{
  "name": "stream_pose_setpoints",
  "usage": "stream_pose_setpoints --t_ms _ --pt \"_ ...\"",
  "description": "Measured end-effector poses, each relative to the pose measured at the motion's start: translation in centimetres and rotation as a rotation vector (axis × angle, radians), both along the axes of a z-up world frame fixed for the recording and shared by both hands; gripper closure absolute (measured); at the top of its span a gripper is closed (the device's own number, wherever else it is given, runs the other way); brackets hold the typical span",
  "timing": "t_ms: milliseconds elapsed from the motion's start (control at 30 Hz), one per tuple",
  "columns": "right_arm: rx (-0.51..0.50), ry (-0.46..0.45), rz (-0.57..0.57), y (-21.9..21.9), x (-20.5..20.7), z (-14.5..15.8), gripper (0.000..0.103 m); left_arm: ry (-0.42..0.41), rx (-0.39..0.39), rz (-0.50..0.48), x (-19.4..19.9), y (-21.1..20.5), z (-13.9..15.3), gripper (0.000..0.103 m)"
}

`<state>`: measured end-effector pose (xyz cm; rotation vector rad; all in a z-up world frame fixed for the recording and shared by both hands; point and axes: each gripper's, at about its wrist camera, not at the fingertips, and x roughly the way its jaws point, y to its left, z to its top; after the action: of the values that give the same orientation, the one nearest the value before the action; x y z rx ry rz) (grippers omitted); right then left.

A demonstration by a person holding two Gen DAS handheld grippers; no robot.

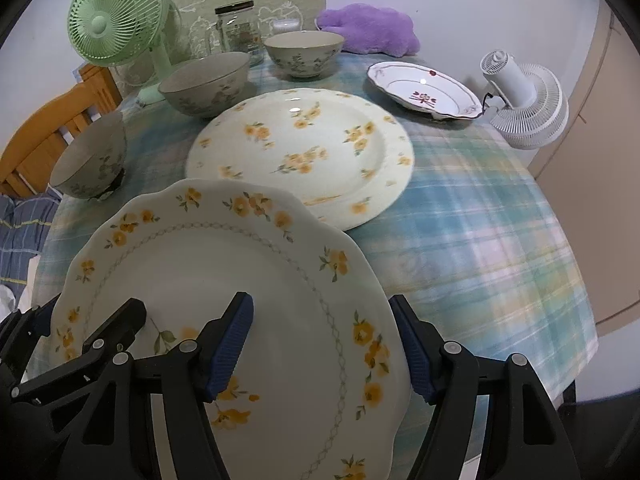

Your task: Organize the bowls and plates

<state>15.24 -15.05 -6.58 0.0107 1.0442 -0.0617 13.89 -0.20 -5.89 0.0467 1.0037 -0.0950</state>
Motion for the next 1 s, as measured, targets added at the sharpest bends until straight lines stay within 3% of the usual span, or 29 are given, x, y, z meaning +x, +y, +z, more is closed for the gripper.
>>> stream_pose_setpoints --t_ms 567,1000 --pt "-0.024 -0.023 0.045 -11.3 1.3 1.3 0.030 -0.017 -0.015 0.038 1.2 -11.0 0.5 0.035" --pt "-0.033 0.007 0.029 -18.2 2.4 0.0 0.030 0.009 -0.015 0.026 2.2 -17.8 -1.0 0.035"
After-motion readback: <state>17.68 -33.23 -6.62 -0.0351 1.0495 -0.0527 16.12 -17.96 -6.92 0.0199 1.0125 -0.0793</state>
